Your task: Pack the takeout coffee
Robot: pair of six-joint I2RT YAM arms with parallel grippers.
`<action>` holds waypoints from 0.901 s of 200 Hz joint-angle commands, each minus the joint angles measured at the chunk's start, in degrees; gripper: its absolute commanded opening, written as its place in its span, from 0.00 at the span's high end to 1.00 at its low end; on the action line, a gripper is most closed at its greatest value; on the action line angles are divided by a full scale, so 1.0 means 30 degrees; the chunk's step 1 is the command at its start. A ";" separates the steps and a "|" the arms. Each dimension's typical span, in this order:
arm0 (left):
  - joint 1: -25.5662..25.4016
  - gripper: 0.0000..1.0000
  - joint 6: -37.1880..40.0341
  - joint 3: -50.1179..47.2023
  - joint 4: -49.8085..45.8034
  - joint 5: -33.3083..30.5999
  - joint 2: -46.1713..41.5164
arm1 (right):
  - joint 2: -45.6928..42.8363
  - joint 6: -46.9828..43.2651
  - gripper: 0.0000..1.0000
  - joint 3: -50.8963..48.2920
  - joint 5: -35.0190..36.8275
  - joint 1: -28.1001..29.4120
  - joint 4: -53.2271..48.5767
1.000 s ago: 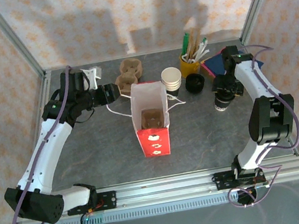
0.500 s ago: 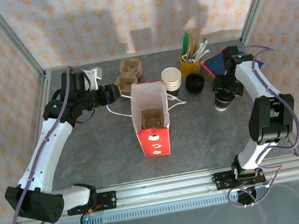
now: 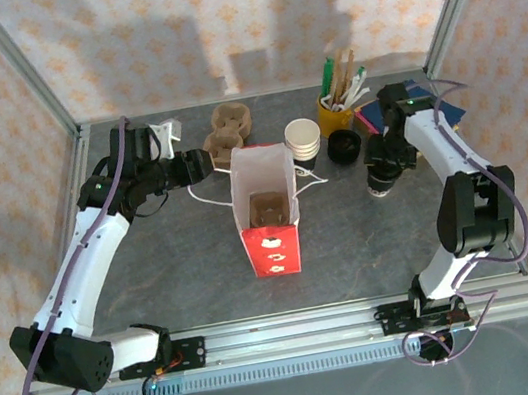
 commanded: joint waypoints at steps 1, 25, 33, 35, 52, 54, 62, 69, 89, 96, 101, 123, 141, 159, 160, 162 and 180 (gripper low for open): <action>-0.0137 0.46 -0.0240 0.0007 0.0440 0.0311 0.0102 | -0.0066 0.0822 0.30 -0.0419 -0.0973 0.1086 -0.1228; -0.0131 0.46 -0.0316 -0.0015 0.0433 0.0231 0.0019 | -0.0245 0.1272 0.30 -0.0272 -0.0586 0.1995 -0.1603; -0.0130 0.46 -0.0331 -0.0015 0.0404 0.0252 -0.0012 | -0.0305 0.1411 0.30 -0.0206 -0.0606 0.2269 -0.1657; -0.0130 0.46 -0.0342 -0.0015 0.0396 0.0237 -0.0006 | -0.0335 0.1461 0.30 -0.0165 -0.0632 0.2340 -0.1661; -0.0158 0.46 -0.0373 0.0014 0.0352 0.0223 -0.0006 | -0.0479 0.1817 0.30 -0.0048 -0.0561 0.3068 -0.1848; -0.0159 0.46 -0.0345 0.0014 0.0325 0.0223 -0.0012 | -0.0496 0.1870 0.30 -0.0045 -0.0525 0.3162 -0.1884; -0.0159 0.46 -0.0403 0.0014 0.0318 0.0223 -0.0007 | -0.0511 0.2049 0.30 0.0010 -0.0504 0.3589 -0.2060; -0.0159 0.46 -0.0404 0.0014 0.0315 0.0201 -0.0038 | -0.0562 0.2152 0.30 0.0033 -0.0479 0.3927 -0.2134; -0.0159 0.46 -0.0477 -0.0015 0.0266 0.0168 -0.0155 | -0.0725 0.2585 0.30 0.0085 -0.0230 0.4758 -0.2424; -0.0188 0.46 -0.0492 -0.0045 0.0271 0.0139 -0.0210 | -0.0849 0.2722 0.30 0.0123 -0.0164 0.4942 -0.2475; -0.0189 0.46 -0.0513 -0.0073 0.0278 0.0135 -0.0267 | -0.0938 0.2840 0.30 0.0163 -0.0102 0.5067 -0.2528; -0.0262 0.46 -0.0631 -0.0190 0.0278 0.0135 -0.0427 | -0.1214 0.3457 0.31 0.0764 0.0028 0.5729 -0.2950; -0.0474 0.46 -0.0723 -0.0224 0.0201 -0.0064 -0.0610 | -0.1214 0.3901 0.31 0.1600 0.0212 0.6712 -0.3572; -0.0613 0.46 -0.0769 -0.0191 0.0053 -0.0260 -0.0868 | -0.1210 0.4312 0.31 0.2589 0.0723 0.7320 -0.4266; -0.0621 0.46 -0.0777 -0.0191 0.0052 -0.0268 -0.0881 | -0.1212 0.4340 0.31 0.2654 0.0740 0.7320 -0.4297; -0.0626 0.46 -0.0798 -0.0191 0.0052 -0.0273 -0.0905 | -0.1206 0.4368 0.31 0.2777 0.0774 0.7382 -0.4364; -0.0633 0.46 -0.0865 -0.0220 -0.0003 -0.0346 -0.1230 | -0.1336 0.4715 0.31 0.4036 0.1282 0.7696 -0.4932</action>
